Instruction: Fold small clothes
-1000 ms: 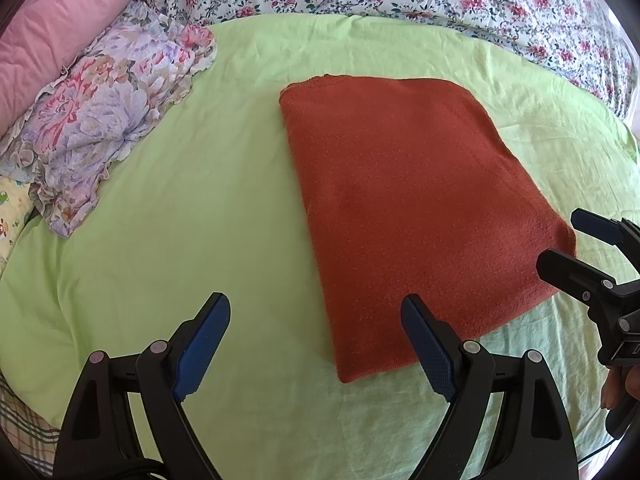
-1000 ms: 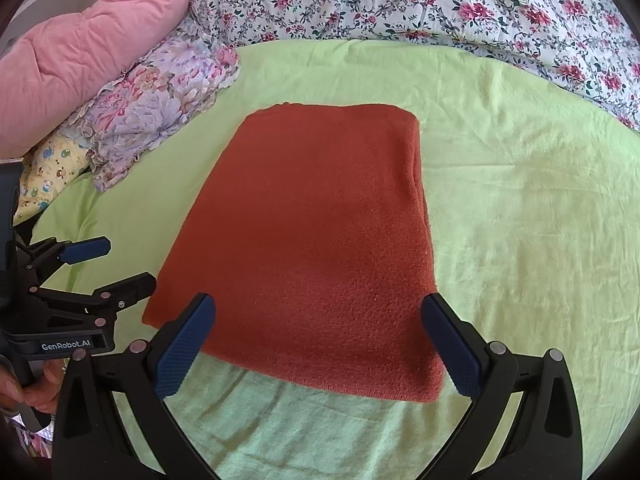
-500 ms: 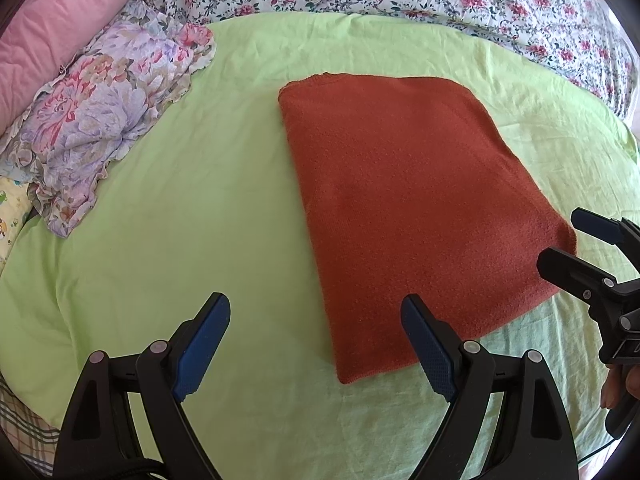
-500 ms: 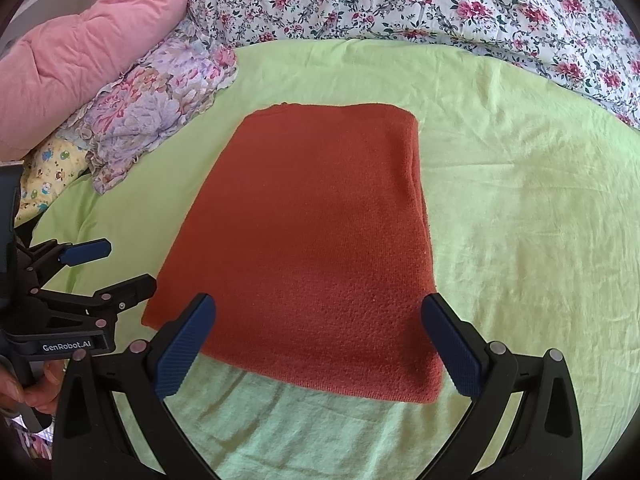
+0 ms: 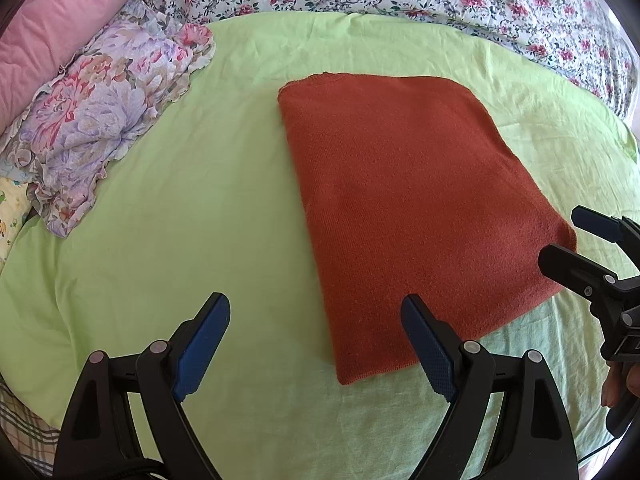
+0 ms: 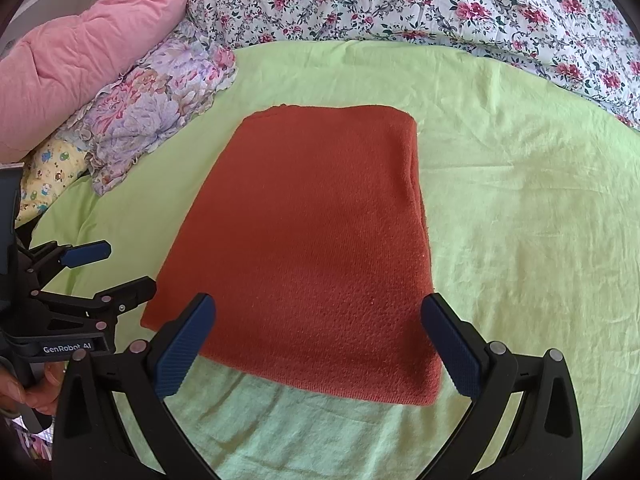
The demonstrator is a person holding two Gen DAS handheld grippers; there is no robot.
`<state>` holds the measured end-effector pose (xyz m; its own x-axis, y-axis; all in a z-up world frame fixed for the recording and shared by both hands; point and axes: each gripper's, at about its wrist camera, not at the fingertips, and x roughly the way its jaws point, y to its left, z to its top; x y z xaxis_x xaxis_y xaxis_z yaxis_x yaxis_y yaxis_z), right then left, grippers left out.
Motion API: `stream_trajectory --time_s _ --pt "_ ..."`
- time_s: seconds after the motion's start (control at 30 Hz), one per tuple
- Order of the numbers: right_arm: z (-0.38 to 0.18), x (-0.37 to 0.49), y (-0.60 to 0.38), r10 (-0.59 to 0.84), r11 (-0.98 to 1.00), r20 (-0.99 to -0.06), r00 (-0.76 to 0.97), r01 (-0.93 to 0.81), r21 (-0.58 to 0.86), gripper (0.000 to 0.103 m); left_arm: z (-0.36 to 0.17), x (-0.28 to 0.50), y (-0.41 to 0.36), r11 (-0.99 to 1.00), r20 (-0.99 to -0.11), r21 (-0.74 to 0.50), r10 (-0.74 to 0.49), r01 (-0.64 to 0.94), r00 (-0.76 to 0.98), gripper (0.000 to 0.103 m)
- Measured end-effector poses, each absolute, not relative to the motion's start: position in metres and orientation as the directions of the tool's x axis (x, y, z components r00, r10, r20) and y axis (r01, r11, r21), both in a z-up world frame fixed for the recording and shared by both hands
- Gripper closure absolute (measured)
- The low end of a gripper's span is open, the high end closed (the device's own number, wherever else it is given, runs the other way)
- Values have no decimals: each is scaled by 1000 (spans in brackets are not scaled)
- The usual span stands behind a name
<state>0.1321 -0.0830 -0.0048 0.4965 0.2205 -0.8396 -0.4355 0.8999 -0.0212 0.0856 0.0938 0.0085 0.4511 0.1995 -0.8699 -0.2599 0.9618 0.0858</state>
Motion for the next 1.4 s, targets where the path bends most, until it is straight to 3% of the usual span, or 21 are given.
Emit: stream_trajectory --time_s 1.4 --pt "-5 136 -80 221 901 -841 494 -434 -18 1 7 88 99 963 -871 78 192 -257 452 15"
